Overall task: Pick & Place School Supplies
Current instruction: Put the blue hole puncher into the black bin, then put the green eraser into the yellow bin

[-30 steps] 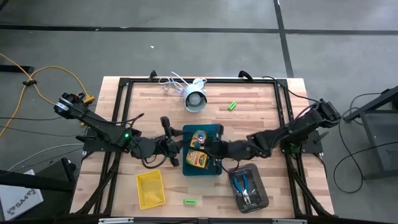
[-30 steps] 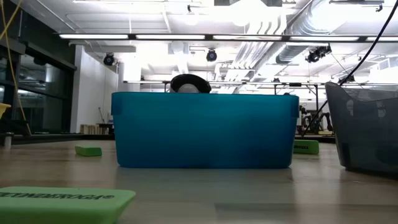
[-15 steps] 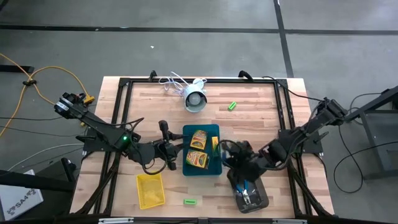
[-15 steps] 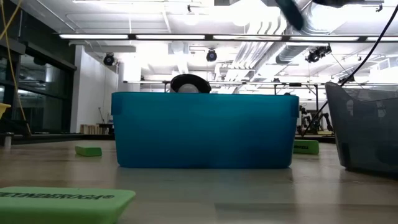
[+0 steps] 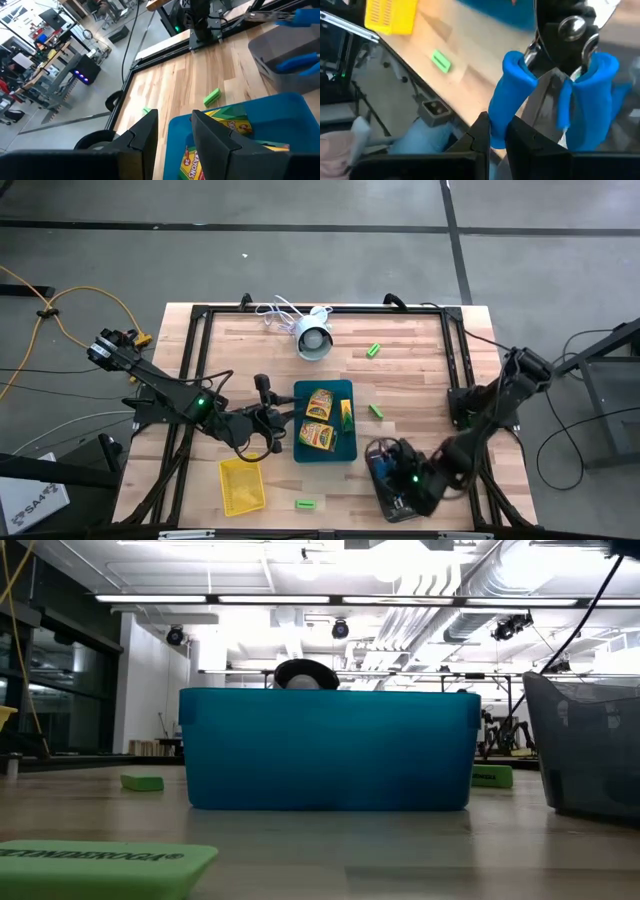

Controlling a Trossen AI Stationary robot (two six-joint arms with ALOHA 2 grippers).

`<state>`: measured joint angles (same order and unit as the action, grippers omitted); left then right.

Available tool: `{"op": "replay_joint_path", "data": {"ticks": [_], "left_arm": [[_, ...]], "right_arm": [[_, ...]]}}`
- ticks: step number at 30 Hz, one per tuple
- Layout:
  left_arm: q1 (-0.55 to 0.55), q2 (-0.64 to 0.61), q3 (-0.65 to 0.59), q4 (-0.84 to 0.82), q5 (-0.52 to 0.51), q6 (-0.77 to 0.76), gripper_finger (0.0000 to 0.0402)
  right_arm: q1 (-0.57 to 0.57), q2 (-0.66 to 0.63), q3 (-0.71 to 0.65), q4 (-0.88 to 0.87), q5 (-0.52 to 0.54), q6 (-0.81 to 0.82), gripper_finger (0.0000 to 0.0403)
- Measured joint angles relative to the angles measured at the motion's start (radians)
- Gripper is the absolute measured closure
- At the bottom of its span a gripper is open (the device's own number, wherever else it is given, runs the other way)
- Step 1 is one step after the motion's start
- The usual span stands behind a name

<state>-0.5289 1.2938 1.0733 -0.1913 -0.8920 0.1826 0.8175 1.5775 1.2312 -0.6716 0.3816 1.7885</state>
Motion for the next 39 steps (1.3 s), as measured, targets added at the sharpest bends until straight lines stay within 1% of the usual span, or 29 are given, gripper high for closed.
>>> {"op": "replay_joint_path", "data": {"ticks": [3,6,9,12,15,20,23,31,39], "left_arm": [[0.0,0.0,0.0,-0.003,0.007,0.0,0.0288],[0.0,0.0,0.0,-0.004,0.012,0.0,0.0288],[0.0,0.0,0.0,-0.004,0.012,0.0,0.0288],[0.0,0.0,0.0,-0.003,0.011,0.0,0.0288],[0.0,0.0,0.0,-0.004,0.013,-0.003,0.0288],[0.0,0.0,0.0,-0.003,0.071,-0.012,0.0288],[0.0,0.0,0.0,-0.003,0.079,-0.018,0.0288],[0.0,0.0,0.0,-0.003,0.079,-0.019,0.0288],[0.0,0.0,0.0,-0.003,0.079,-0.014,0.0288]], "right_arm": [[0.052,0.039,0.0,0.03,0.009,0.124,0.0374],[0.092,0.088,0.0,0.042,0.008,0.214,0.0374],[0.11,0.129,0.0,0.056,0.005,0.271,0.0374],[0.119,0.166,0.0,0.054,-0.024,0.302,0.0374],[0.119,0.199,0.0,0.056,-0.061,0.311,0.0374],[0.106,0.24,0.0,0.045,-0.112,0.336,0.0374],[0.094,0.259,0.0,0.038,-0.152,0.335,0.0371],[0.072,0.264,0.0,0.031,-0.148,0.301,0.0326],[0.07,0.264,0.0,0.032,-0.15,0.283,0.0318]]}}
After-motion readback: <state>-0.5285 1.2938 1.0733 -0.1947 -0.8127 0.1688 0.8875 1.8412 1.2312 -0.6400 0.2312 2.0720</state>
